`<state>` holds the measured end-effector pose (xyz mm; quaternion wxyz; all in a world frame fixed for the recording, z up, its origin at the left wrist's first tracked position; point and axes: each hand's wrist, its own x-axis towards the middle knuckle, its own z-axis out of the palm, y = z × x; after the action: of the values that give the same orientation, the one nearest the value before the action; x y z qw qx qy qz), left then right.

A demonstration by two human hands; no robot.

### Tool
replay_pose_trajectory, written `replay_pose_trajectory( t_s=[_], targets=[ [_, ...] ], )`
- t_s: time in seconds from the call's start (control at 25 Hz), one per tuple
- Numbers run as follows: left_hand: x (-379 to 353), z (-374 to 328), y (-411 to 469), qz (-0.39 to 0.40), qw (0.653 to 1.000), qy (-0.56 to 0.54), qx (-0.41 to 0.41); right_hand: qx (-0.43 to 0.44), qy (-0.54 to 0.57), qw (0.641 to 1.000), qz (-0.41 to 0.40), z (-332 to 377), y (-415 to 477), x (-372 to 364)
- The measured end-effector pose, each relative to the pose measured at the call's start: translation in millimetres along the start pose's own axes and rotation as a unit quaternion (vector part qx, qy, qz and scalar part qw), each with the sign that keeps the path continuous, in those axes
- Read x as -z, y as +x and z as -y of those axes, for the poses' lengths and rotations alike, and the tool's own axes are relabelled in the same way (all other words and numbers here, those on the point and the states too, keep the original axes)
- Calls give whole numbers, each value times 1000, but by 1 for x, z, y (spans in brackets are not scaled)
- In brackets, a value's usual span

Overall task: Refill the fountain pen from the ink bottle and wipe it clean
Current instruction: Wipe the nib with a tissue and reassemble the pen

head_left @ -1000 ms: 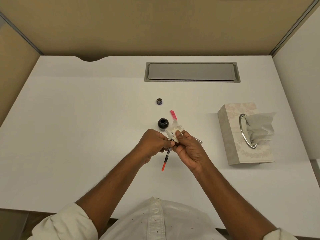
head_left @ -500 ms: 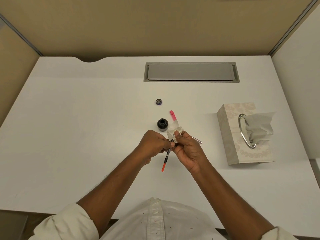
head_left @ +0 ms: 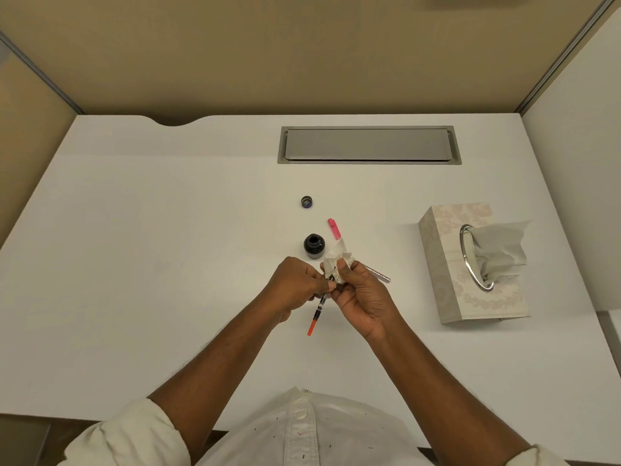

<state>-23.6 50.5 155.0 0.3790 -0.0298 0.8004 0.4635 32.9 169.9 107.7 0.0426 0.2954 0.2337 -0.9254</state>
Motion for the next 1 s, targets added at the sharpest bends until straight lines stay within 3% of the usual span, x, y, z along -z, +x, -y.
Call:
replay_pose_trajectory(
  t_s=[1.0],
  targets=[
    [0,0,1,-2,1000,14,-3,30,-6,996,-82,-2,1,-11]
  ],
)
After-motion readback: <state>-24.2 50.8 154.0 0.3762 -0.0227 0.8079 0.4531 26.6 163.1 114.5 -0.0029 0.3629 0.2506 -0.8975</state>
